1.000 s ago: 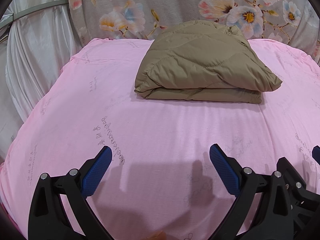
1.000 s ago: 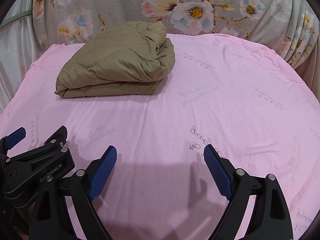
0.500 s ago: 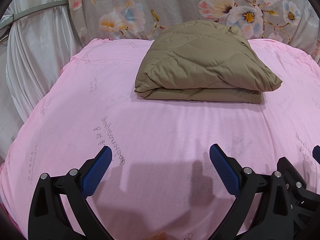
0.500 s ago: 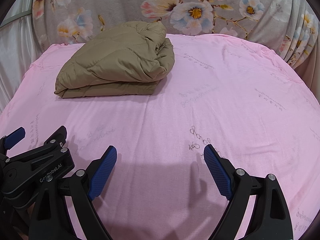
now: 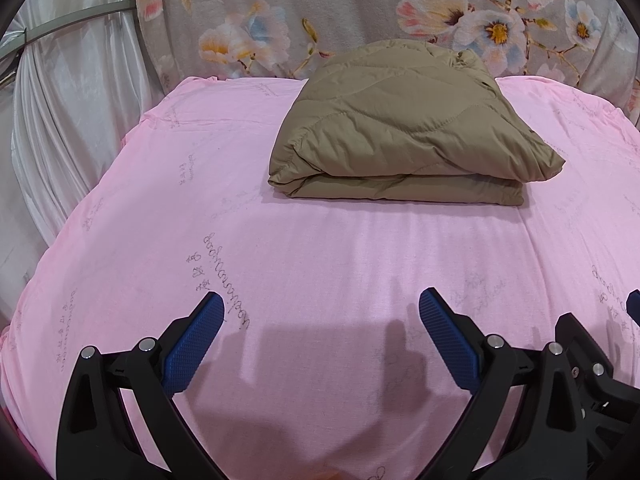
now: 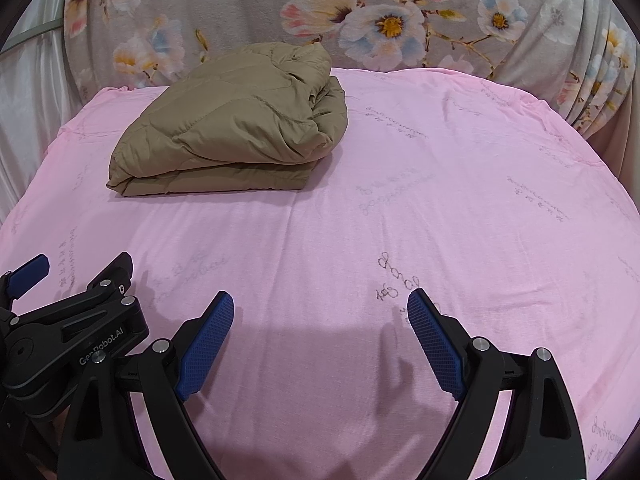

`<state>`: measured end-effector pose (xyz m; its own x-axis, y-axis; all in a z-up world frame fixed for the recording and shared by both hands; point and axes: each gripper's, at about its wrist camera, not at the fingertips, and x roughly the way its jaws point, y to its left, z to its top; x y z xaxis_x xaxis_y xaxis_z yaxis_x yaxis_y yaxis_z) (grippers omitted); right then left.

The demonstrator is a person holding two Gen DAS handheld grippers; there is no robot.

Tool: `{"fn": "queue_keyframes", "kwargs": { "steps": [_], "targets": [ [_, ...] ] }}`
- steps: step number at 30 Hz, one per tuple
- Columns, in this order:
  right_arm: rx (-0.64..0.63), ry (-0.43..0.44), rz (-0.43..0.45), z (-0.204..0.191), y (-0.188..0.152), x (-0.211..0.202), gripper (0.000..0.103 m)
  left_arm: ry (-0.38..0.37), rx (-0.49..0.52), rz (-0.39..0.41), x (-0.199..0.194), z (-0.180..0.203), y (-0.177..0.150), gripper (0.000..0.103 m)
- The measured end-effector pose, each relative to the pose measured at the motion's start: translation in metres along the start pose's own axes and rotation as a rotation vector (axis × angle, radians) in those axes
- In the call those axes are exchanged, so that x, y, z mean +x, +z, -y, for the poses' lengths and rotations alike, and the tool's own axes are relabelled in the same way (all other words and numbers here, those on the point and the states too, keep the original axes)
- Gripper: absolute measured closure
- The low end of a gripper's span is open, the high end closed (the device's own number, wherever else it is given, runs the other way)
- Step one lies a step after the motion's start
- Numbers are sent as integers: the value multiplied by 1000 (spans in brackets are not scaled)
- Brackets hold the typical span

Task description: Fold large clothes

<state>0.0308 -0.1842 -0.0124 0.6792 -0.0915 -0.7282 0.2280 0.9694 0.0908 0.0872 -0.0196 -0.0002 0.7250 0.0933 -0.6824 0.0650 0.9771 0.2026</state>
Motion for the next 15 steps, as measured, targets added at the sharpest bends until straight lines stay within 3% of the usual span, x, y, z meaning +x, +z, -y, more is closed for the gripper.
{"fn": "queue_keyframes", "kwargs": {
  "steps": [15],
  "targets": [
    [-1,-2,0,2,0,0,17,13,10,0,1,0,0,8]
  ]
}}
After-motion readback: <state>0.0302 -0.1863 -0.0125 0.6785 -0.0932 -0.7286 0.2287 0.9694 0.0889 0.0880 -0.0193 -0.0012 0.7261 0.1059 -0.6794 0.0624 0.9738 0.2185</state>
